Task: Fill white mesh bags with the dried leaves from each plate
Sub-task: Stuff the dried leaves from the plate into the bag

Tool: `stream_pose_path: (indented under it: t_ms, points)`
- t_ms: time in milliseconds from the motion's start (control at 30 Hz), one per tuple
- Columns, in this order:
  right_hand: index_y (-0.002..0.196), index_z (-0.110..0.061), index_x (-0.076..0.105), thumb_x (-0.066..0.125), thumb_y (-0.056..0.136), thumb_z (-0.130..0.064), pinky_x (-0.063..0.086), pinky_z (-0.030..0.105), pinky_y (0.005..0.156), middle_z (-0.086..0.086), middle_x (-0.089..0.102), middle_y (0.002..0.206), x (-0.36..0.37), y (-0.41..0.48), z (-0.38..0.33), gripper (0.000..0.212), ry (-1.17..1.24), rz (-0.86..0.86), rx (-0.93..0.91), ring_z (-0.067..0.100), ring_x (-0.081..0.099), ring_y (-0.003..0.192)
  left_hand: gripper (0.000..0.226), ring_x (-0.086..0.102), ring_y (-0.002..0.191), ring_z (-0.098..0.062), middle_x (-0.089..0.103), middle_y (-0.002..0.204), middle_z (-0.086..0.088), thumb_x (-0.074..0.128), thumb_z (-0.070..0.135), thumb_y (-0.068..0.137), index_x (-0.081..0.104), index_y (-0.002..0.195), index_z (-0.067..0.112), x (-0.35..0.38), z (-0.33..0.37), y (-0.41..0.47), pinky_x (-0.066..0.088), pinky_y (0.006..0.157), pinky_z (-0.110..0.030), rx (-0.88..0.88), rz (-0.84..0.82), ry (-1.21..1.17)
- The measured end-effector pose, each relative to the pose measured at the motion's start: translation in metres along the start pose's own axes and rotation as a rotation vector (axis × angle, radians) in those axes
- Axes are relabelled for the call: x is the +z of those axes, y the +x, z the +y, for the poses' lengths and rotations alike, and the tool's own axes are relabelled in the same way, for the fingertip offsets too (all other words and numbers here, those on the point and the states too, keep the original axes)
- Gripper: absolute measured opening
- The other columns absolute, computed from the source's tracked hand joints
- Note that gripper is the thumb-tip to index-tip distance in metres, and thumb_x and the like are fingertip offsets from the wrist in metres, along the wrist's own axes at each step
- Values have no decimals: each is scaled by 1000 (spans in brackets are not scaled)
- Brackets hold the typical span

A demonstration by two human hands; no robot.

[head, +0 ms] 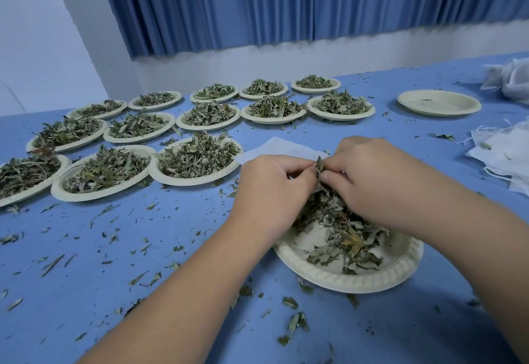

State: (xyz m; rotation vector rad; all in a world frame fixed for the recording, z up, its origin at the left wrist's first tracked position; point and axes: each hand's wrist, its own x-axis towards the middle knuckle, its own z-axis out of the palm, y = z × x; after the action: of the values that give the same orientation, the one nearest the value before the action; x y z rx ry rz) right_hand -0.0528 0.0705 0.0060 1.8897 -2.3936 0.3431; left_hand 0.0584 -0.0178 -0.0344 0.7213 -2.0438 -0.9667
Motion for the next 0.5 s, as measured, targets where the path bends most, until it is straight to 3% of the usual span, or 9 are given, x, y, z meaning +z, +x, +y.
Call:
stream_pose_path:
  t_ms: [133, 200, 267, 367, 500]
  points:
    - [82, -15, 58, 28, 95, -44, 42, 37, 80, 2, 50, 89, -4, -3, 0, 43, 90, -63, 15, 17, 51, 86, 26, 66, 70, -21, 72, 73, 1, 67, 20, 85, 70, 79, 46, -1, 0, 1, 52, 67, -35, 0, -3, -18]
    - [77, -11, 60, 24, 91, -50, 44, 40, 78, 7, 54, 83, -5, -4, -2, 54, 175, -48, 27, 19, 54, 79, 28, 62, 60, -15, 71, 68, 4, 66, 22, 85, 68, 79, 49, -1, -1, 1, 52, 59, -27, 5, -11, -16]
    - [72, -6, 59, 25, 90, -51, 46, 43, 75, 12, 57, 78, -4, -3, -3, 59, 224, 4, 64, 24, 56, 74, 24, 48, 49, -6, 68, 62, 3, 65, 22, 86, 70, 78, 44, -1, -2, 1, 41, 50, -20, 14, -4, -9]
    - [67, -9, 58, 33, 96, -43, 46, 42, 75, 8, 55, 75, 2, 0, -1, 51, 190, 59, 95, 21, 53, 74, 30, 52, 52, -10, 69, 65, 6, 65, 22, 86, 67, 77, 50, 1, -1, 1, 41, 51, -18, 22, 1, -4]
    - [66, -15, 64, 50, 93, -34, 48, 37, 69, 5, 58, 69, 5, 1, 4, 36, 201, 130, 107, 18, 55, 71, 25, 66, 75, -20, 72, 75, 6, 67, 18, 87, 70, 78, 42, 2, -3, 2, 50, 67, -32, 16, 15, -33]
